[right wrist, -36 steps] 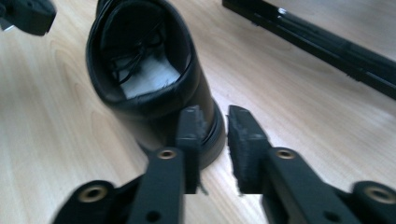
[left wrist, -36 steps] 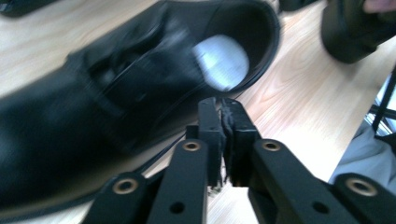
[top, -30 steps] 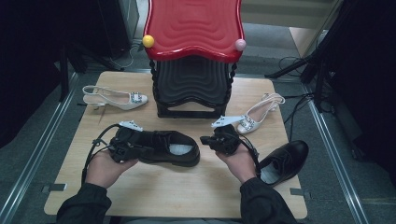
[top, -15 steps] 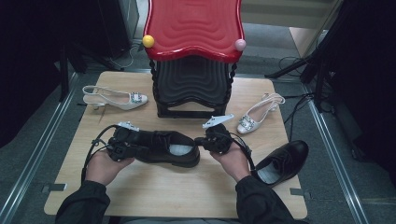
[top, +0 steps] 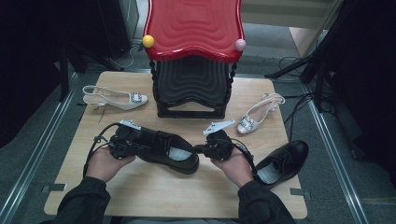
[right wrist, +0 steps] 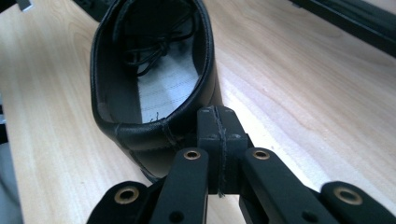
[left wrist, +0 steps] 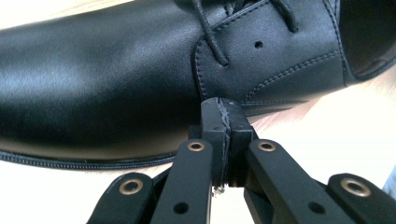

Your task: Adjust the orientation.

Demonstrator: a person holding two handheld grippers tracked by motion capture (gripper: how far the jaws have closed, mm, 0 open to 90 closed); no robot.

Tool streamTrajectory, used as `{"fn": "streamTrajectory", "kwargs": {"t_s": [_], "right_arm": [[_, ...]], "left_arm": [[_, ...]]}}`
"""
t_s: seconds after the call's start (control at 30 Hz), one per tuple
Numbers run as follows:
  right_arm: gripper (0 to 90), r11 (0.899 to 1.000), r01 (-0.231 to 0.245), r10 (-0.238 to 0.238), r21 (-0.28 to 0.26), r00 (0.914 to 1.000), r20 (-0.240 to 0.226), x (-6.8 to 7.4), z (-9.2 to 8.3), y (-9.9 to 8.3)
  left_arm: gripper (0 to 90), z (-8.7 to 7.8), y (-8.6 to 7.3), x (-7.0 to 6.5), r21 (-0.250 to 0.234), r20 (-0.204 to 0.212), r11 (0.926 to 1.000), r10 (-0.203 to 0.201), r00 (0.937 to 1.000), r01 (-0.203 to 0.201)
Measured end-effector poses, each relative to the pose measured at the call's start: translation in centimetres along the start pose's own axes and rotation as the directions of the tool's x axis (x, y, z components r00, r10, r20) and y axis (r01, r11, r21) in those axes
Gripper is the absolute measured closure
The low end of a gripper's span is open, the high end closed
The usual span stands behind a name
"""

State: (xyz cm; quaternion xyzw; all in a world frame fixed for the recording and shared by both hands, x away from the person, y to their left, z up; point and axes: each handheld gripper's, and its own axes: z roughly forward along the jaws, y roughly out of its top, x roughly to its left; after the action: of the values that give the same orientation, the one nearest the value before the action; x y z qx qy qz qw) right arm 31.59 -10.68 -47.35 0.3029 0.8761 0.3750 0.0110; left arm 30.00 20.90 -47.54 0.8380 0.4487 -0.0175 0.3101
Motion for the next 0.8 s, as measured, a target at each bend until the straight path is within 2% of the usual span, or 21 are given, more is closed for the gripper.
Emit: {"fn": "streamTrajectory", "kwargs": {"t_s": [0.23, 0.33, 0.4, 0.53, 0.8], "right_arm": [[90.0, 1.000, -0.015, 0.015, 0.006, 0.9994, -0.030, 0.5, -0.3, -0.6], [90.0, 0.999, -0.039, 0.040, 0.010, 0.9973, -0.062, 0.7, -0.5, -0.9], [90.0, 0.999, -0.040, 0.041, 0.010, 0.9970, -0.066, 0.7, -0.5, -1.0], [90.0, 0.999, -0.032, 0.033, 0.016, 0.9973, -0.065, 1.5, -0.9, -1.5], [90.0, 0.999, 0.009, -0.006, 0.041, 0.9955, -0.094, 2.7, -1.2, -2.0]], "left_arm": [[90.0, 0.3, 0.5, 0.6, -0.002, 0.029, 1.0000, 0.002, 0.9996, -0.002], [90.0, 0.5, 0.7, 0.6, 0.001, 0.034, 1.0000, 0.003, 0.9994, -0.003], [90.0, 0.6, 0.9, 0.6, 0.001, 0.034, 1.0000, 0.006, 0.9994, -0.006], [90.0, 1.0, 1.4, 0.5, 0.001, 0.053, 1.0000, 0.007, 0.9986, -0.007], [90.0, 1.4, 2.0, 0.3, 0.006, 0.057, 0.9996, 0.027, 0.9980, -0.027]]}}
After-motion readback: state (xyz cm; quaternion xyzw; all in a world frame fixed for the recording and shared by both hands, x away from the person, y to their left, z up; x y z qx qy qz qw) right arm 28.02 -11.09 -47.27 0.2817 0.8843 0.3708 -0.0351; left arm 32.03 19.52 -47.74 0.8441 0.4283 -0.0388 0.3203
